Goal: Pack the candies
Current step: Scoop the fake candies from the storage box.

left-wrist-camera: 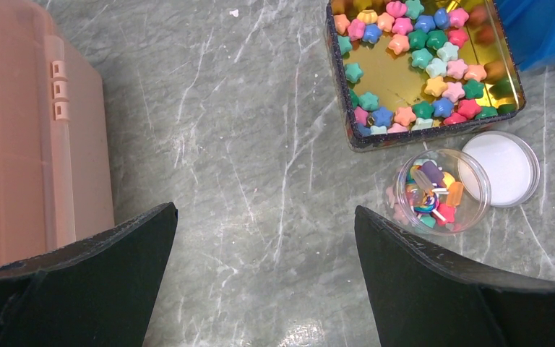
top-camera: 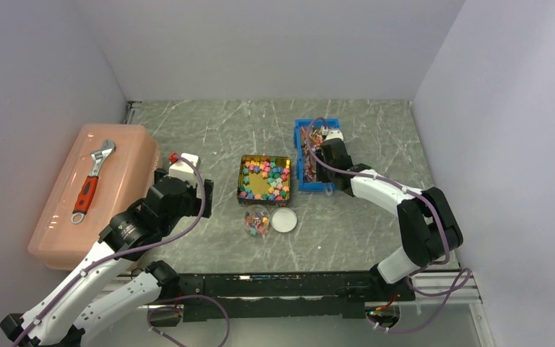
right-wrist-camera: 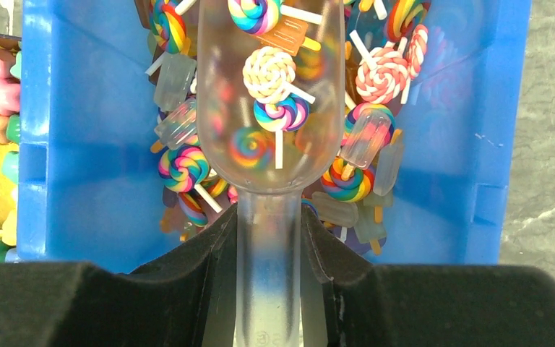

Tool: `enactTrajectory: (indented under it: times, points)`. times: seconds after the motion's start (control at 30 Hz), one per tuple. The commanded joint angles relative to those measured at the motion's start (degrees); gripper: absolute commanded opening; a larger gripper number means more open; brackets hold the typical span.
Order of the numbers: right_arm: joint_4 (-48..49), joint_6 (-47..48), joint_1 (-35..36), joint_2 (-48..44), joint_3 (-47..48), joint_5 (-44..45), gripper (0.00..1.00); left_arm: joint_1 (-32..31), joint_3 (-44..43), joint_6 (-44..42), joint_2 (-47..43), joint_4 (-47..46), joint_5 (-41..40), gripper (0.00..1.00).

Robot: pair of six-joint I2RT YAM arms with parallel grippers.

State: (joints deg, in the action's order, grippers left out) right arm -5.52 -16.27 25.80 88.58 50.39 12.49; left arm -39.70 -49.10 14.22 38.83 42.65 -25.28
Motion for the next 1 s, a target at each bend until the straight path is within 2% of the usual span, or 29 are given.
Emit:
enactTrajectory:
  times: [0.0, 0.67, 0.97]
  points:
    - [1.06, 0.49, -0.17, -3.09, 1.31, 1.60, 0.00, 0.33, -0.34, -0.86, -0.51, -2.15, 0.74, 0.99]
    - [-5.98, 0.67, 2.67, -14.40, -0.34, 1.91, 0.00, 0.42, -0.36, -0.70, -1.95, -1.96, 1.06, 0.99]
    - [-14.32, 1.41, 8.78, -19.39, 1.07, 3.35, 0.00, 0.48, -0.38, -0.68, -2.78, -1.96, 0.94, 0.99]
